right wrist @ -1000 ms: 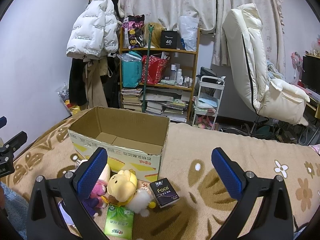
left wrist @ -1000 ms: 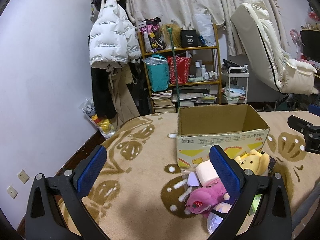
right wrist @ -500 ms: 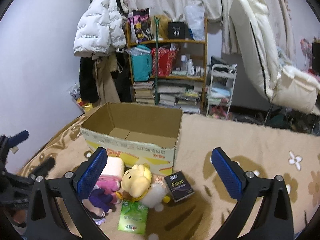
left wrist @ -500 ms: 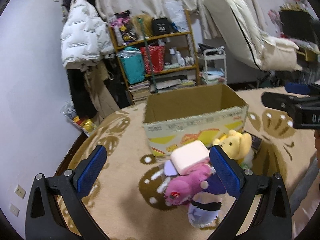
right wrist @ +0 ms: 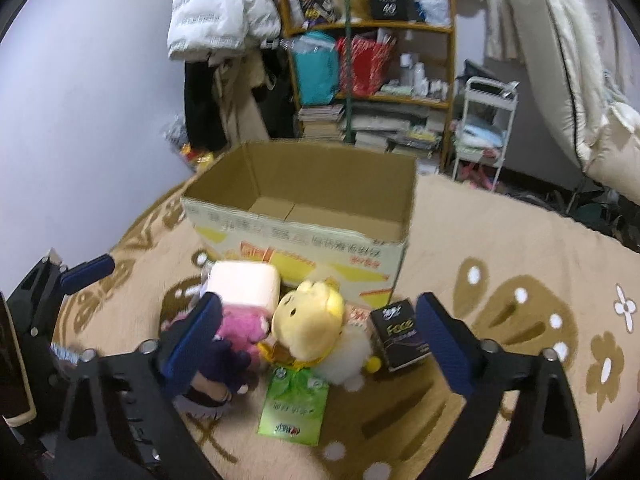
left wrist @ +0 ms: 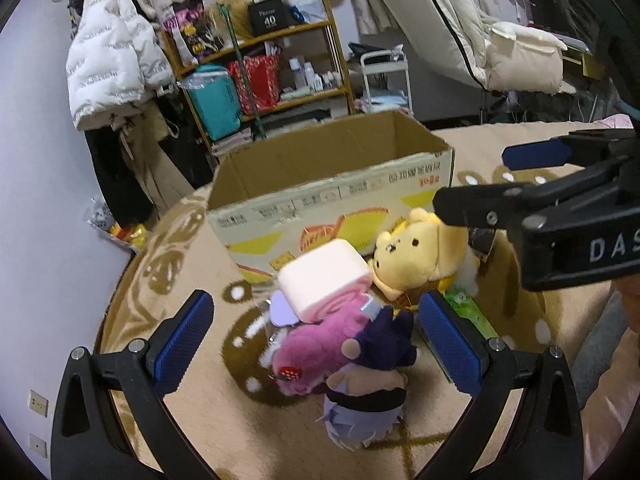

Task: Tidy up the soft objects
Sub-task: 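Lower both tools toward the plush pile beside the cardboard box, then grasp the purple-and-white doll plush with the left tool while the right tool grasps the yellow bear plush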

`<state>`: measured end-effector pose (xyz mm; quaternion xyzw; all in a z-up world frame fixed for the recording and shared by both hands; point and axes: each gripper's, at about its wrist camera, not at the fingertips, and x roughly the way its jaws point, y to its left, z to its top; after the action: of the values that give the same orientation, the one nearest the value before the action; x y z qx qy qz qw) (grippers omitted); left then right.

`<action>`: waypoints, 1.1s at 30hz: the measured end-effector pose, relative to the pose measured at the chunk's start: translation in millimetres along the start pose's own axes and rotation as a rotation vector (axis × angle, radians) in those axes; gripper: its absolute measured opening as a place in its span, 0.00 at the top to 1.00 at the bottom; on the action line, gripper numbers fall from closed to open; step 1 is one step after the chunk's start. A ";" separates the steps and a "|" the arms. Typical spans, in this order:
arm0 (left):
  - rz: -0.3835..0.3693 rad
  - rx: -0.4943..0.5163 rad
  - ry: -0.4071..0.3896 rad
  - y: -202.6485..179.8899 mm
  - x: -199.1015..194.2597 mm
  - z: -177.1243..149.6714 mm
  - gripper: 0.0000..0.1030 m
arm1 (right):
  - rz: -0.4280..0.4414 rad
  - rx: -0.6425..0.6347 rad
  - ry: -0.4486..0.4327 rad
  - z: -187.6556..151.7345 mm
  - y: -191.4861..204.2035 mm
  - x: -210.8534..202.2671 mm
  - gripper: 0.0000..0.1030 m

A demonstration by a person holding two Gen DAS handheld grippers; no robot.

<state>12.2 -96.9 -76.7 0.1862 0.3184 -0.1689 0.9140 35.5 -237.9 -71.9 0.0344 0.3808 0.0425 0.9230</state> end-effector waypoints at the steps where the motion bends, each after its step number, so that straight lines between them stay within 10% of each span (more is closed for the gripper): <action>1: -0.007 -0.004 0.009 1.2 1.3 -0.7 0.01 | 0.001 0.000 0.014 -0.4 0.5 3.8 0.06; 10: -0.091 -0.051 0.118 6.3 24.3 -4.8 0.02 | 0.087 0.063 0.154 -6.4 -10.7 38.9 0.50; 16: -0.176 -0.076 0.177 4.1 37.4 -7.4 0.05 | 0.133 0.092 0.202 -8.2 -13.3 52.5 0.51; 27: -0.241 -0.083 0.274 -1.6 54.2 -14.8 0.49 | 0.157 0.107 0.252 -10.5 -12.9 67.9 0.51; 33: -0.286 -0.112 0.321 -1.5 61.5 -18.5 0.52 | 0.188 0.105 0.237 -8.8 -11.4 66.0 0.64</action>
<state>47.5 -101.5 -130.1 0.1124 0.4918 -0.2470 0.8274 76.6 -242.1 -125.5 0.1127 0.4840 0.1127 0.8605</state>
